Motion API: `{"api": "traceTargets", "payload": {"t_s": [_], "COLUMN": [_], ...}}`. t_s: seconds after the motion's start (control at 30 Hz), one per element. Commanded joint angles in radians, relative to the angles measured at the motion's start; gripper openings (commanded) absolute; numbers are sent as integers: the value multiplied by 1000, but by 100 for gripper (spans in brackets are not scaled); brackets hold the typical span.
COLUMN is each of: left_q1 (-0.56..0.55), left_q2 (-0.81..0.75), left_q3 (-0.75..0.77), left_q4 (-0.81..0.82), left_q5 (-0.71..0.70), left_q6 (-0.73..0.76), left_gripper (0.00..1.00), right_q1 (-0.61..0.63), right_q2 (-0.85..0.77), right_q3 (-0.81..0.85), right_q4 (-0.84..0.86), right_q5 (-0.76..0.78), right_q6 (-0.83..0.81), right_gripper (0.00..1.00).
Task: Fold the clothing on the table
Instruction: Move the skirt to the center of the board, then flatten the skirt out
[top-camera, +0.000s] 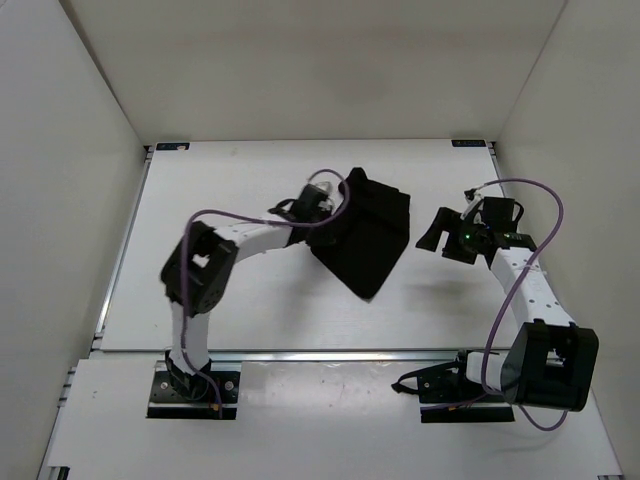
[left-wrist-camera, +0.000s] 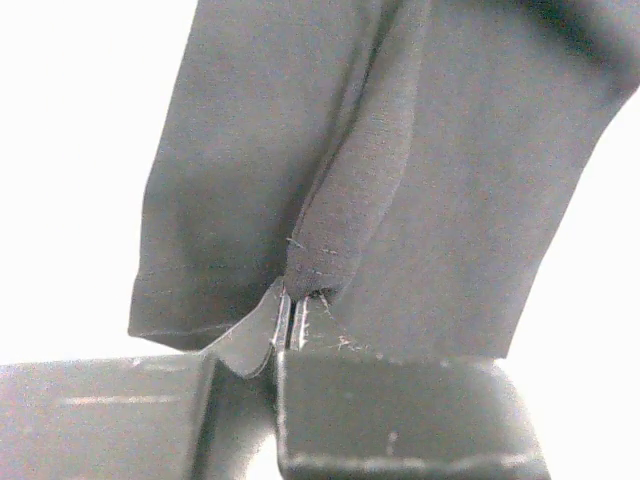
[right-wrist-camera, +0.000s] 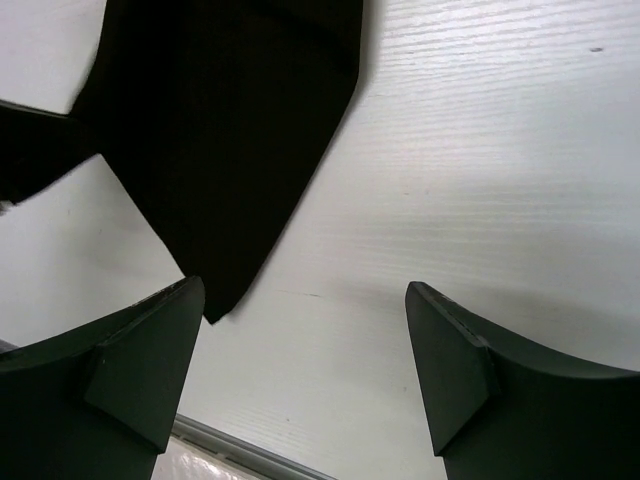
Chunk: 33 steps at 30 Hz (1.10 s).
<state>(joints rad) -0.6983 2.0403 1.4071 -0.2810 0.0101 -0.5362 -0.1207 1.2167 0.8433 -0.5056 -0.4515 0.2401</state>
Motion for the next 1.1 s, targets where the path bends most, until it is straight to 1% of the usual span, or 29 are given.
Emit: {"api": "traceTargets", "payload": {"t_s": [0.0, 0.03, 0.07, 0.1, 0.13, 0.17, 0.2, 0.27, 0.3, 0.33, 0.4, 0.43, 0.5, 0.57, 0.63, 0.67, 0.7, 0.73, 0.8, 0.93, 1.0, 1.03, 1.07], "left_q1": [114, 159, 213, 241, 296, 336, 361, 382, 375, 373, 353, 344, 344, 370, 379, 385, 387, 384, 398, 399, 376, 359, 353], "left_q2": [-265, -361, -444, -486, -564, -628, -684, -732, -752, -758, -793, -802, -865, -919, -1000, -1015, -1051, -1080, -1101, -1100, -1100, -1105, -1111], "left_q3": [-232, -351, -411, -521, -607, -644, -670, -680, -678, -675, -685, -703, -752, -824, -855, -878, -885, -898, -910, -933, -942, -941, -941], "left_q4": [254, 310, 394, 466, 482, 482, 424, 329, 281, 197, 131, 96, 54, 25, -18, -20, -49, -67, -95, -141, -153, -173, -190], "left_q5": [183, 201, 217, 229, 235, 214, 152, 87, 64, 44, -7, -72, -117, -153, -188, -200, -220, -242, -252, -242, -240, -254, -262], "left_q6": [-214, -279, -316, -384, -424, -413, -377, -319, -295, -288, -278, -281, -306, -347, -364, -373, -381, -381, -386, -378, -369, -370, -363], "left_gripper": [0, 0, 0, 0, 0, 0, 0, 0, 0, 0, 0, 0, 0, 0, 0, 0, 0, 0, 0, 0, 0, 0, 0], "right_q1": [30, 38, 38, 39, 47, 55, 65, 88, 108, 115, 153, 168, 191, 220, 251, 262, 280, 292, 329, 433, 486, 516, 526], "right_q2": [4, 6, 20, 15, 26, 30, 50, 67, 90, 102, 141, 145, 181, 208, 256, 268, 300, 332, 380, 434, 449, 461, 458], "right_q3": [16, 17, 17, 17, 17, 19, 26, 39, 51, 59, 82, 100, 125, 170, 212, 247, 275, 293, 345, 344, 309, 277, 272], "right_q4": [53, 53, 56, 61, 61, 67, 71, 78, 78, 78, 75, 73, 81, 79, 81, 70, 75, 64, 49, 39, 55, 64, 87], "right_q5": [-12, -15, -18, -22, -26, -30, -32, -33, -38, -38, -39, -44, -56, -61, -59, -61, -65, -70, -76, -92, -113, -134, -145], "right_q6": [1, 8, 1, 1, 8, 4, 5, 1, -2, -4, -1, 2, 2, -2, -5, -4, -4, -8, -7, -2, 11, 22, 28], "right_gripper": [79, 79, 78, 78, 78, 78, 78, 78, 78, 78, 79, 78, 78, 78, 79, 78, 80, 80, 80, 80, 78, 74, 74]}}
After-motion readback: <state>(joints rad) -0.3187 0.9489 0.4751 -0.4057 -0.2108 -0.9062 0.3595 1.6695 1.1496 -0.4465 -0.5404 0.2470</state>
